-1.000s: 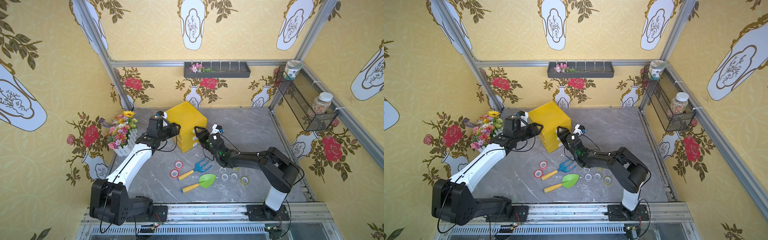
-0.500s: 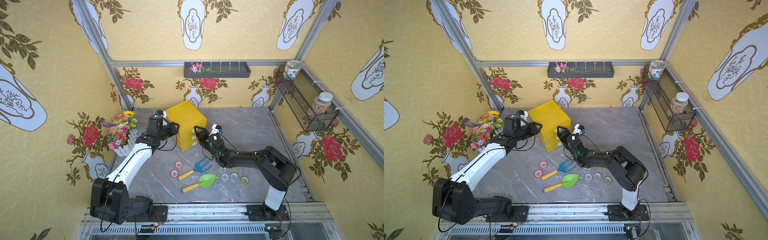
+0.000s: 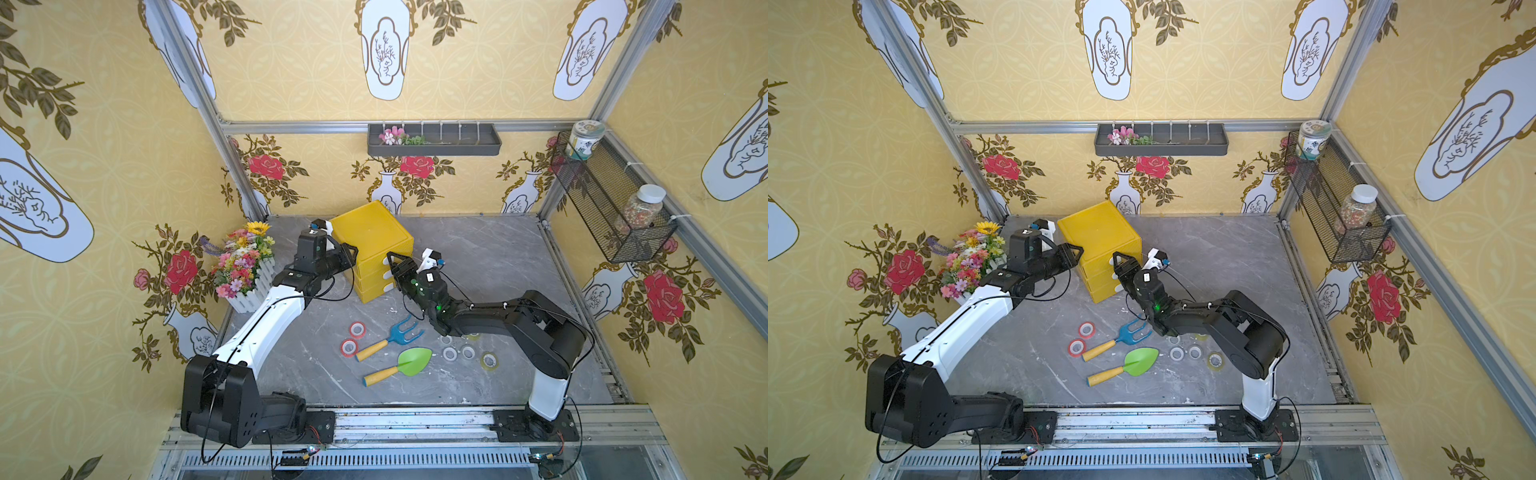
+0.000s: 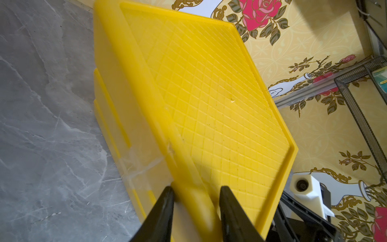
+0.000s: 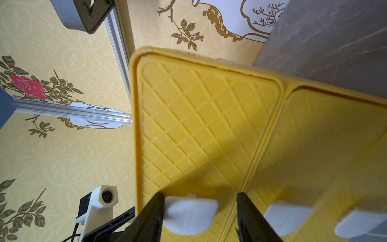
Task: Place the transparent tape into the drawer according to color
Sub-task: Open the drawer in the storage box.
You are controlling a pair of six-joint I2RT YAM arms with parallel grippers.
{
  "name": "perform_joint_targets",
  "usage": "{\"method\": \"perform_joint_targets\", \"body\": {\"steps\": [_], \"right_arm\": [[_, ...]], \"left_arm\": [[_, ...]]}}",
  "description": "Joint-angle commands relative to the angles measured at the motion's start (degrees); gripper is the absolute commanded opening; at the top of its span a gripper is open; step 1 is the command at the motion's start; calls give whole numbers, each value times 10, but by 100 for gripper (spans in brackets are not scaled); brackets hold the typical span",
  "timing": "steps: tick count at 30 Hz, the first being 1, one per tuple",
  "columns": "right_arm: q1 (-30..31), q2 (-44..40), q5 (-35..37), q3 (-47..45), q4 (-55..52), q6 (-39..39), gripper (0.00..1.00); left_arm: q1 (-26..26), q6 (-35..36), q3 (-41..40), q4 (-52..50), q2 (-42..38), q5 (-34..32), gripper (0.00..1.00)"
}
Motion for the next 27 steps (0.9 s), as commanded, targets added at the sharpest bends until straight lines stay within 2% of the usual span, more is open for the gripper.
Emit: {"method": "perform_joint_targets", "body": {"steps": [1, 4, 13, 27], "right_arm": [[1, 8, -11, 9, 29, 3, 51], [1, 10, -12, 9, 31, 5, 45], [2, 4, -13, -16, 44, 9, 39], [18, -49, -19, -90, 50, 25, 37]], "left_arm": [[-4, 19, -4, -58, 8, 24, 39], [-5, 20, -4, -60, 7, 22, 40], [-5, 18, -3, -60, 8, 22, 44], [-6, 15, -1, -64, 14, 21, 48]]}}
